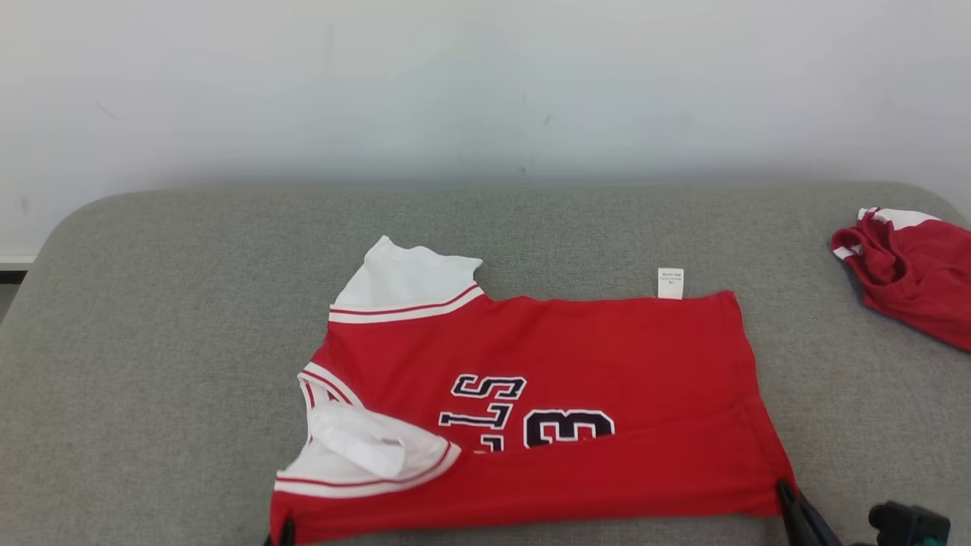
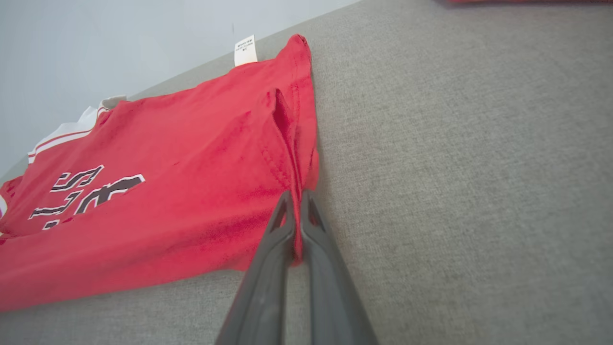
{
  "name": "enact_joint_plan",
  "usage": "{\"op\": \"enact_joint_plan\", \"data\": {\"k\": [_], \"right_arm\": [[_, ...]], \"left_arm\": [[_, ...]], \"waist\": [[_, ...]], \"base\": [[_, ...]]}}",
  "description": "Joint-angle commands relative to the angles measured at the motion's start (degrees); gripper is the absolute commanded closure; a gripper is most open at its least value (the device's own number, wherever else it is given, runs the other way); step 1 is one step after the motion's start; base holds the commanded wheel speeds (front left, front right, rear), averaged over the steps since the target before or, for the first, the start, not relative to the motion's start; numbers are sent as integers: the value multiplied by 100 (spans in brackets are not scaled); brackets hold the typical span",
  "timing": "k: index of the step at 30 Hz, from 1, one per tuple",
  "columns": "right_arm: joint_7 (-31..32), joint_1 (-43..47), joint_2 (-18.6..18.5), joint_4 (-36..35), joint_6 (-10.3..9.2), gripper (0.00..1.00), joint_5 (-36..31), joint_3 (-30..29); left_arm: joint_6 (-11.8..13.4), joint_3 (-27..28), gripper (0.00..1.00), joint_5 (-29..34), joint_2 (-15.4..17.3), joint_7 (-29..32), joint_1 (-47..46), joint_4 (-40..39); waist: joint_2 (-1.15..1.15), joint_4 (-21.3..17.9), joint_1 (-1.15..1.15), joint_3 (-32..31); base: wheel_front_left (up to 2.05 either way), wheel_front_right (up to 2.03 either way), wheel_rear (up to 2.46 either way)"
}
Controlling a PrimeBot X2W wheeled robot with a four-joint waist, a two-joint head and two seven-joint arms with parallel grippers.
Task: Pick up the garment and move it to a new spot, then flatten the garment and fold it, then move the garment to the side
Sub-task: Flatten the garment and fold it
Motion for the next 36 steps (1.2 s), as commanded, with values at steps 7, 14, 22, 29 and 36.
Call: {"op": "enact_joint_plan", "data": {"k": [7, 14, 22, 29, 36], "right_arm": [[388, 578, 249, -552, -16, 3, -271, -485], [468, 669, 471, -923, -16, 0, -563, -845], [134, 613, 739, -1587, -16, 0, -787, -1013], [-170, 553, 833, -1771, -16, 0, -955, -822], [-373, 456, 975, -1663, -16, 0, -1075, -655]], "left_arm": [[176, -30, 54, -7, -106, -6, 331, -170], [311, 155, 0, 41, -138, -12, 368, -439], [381, 772, 0, 377, -193, -15, 544, -1384], [467, 1093, 0, 1085, -205, -15, 624, -1997], [431, 1244, 0, 1511, -240, -16, 679, -2130]], "waist": [[0, 9, 0, -48], [0, 28, 0, -159], [0, 41, 0, -254], [0, 17, 0, -324], [0, -45, 0, -347]], "base": [[0, 0, 0], [0, 0, 0], [0, 0, 0], [0, 0, 0], [0, 0, 0]]}}
